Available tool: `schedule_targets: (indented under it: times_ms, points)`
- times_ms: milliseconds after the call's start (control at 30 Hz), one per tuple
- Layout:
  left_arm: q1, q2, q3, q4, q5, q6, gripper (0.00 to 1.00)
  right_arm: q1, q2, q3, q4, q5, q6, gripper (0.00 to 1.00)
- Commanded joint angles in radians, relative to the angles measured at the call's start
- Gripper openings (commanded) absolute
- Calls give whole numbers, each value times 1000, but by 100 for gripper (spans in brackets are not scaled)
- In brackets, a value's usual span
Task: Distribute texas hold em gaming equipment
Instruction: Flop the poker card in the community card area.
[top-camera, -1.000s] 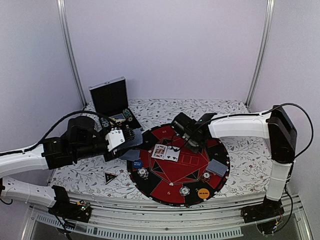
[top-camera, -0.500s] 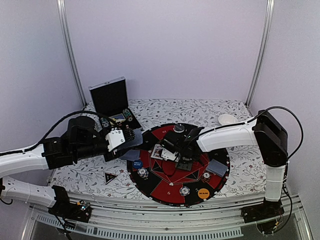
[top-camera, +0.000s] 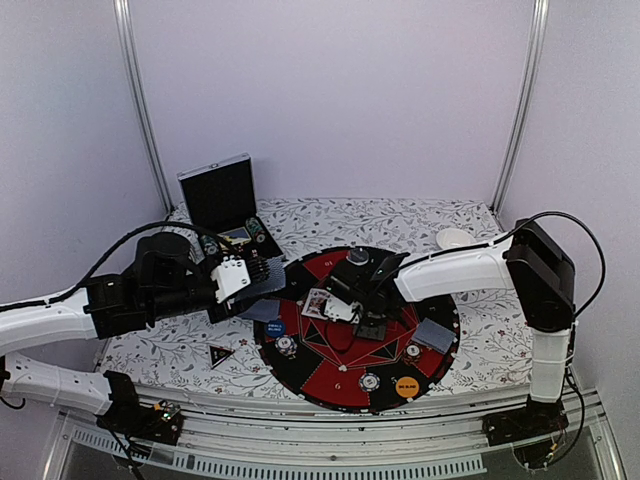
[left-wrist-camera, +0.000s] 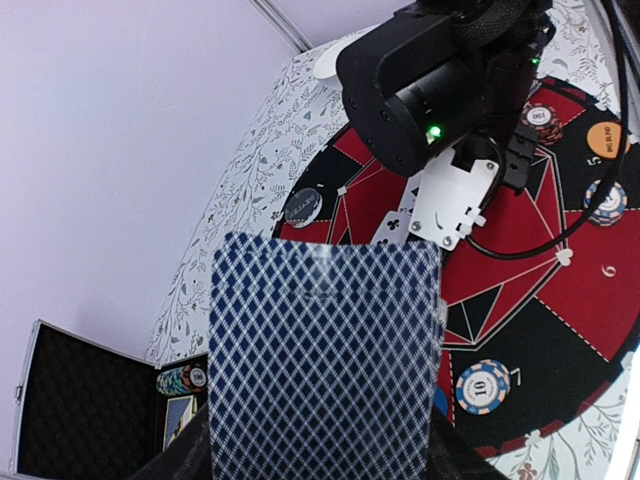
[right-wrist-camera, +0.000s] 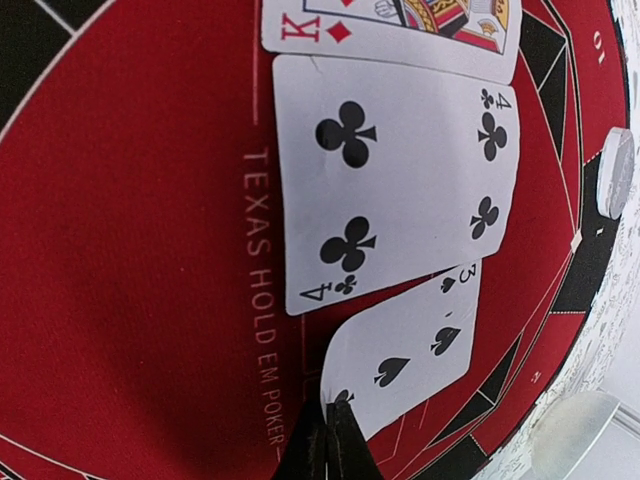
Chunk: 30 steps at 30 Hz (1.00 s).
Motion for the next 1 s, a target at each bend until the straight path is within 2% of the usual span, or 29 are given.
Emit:
schedule_targets:
  times_ms: [0, 967]
  points:
    - [-6, -1, 1, 27, 4, 4, 53, -20, 36, 8, -1, -4, 9, 2]
    - [-6, -3, 1, 27, 5, 4, 53, 1, 68, 69, -40, -59, 69, 4]
